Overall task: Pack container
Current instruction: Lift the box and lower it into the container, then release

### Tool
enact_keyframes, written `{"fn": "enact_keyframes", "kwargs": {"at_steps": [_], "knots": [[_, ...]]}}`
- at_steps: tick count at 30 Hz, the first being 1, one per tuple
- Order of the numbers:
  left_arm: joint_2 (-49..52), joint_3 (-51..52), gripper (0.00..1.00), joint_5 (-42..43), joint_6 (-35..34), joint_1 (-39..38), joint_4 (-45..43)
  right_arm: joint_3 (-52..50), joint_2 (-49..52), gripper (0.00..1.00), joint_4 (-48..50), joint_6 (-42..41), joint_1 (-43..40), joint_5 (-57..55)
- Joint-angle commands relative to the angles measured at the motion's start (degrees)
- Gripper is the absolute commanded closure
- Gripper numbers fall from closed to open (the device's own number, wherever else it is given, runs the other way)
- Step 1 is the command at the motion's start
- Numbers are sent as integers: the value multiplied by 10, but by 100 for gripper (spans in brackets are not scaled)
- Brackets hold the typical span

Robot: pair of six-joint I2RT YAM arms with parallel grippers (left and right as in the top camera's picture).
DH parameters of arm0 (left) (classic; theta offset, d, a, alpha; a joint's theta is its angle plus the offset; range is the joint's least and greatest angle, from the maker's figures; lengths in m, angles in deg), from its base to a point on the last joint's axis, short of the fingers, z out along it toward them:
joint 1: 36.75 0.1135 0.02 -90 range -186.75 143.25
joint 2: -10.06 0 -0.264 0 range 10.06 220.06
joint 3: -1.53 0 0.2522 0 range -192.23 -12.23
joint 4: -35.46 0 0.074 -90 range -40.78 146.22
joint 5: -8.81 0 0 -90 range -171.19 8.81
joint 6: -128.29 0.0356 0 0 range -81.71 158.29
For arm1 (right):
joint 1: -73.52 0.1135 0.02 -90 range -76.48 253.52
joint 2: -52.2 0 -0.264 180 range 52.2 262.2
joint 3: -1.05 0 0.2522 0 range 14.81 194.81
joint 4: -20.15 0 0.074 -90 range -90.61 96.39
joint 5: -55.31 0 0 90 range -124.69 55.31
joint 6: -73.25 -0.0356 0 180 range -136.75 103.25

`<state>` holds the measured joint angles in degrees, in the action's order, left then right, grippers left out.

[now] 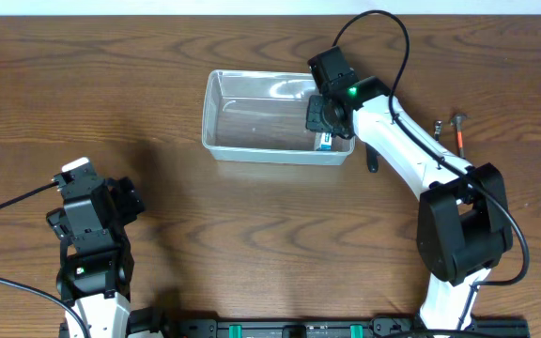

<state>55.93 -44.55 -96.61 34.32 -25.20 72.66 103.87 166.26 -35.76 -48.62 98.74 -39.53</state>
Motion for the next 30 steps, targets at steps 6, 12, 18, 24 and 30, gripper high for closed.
{"fn": "enact_keyframes", "kwargs": {"at_steps": [6, 12, 18, 24, 30], "knots": [[1, -9, 2, -7, 9, -1, 1, 1, -1, 75, 19, 19, 0, 5], [1, -9, 2, -7, 9, -1, 1, 6, -30, 45, 47, 20, 0, 27], [1, -9, 2, -7, 9, -1, 1, 19, -132, 35, 92, 64, -7, -12], [1, -9, 2, -7, 9, -1, 1, 20, -242, 23, 85, 108, -42, -124], [1, -9, 2, -7, 9, -1, 1, 18, -261, 19, -29, 109, -144, -132]]}}
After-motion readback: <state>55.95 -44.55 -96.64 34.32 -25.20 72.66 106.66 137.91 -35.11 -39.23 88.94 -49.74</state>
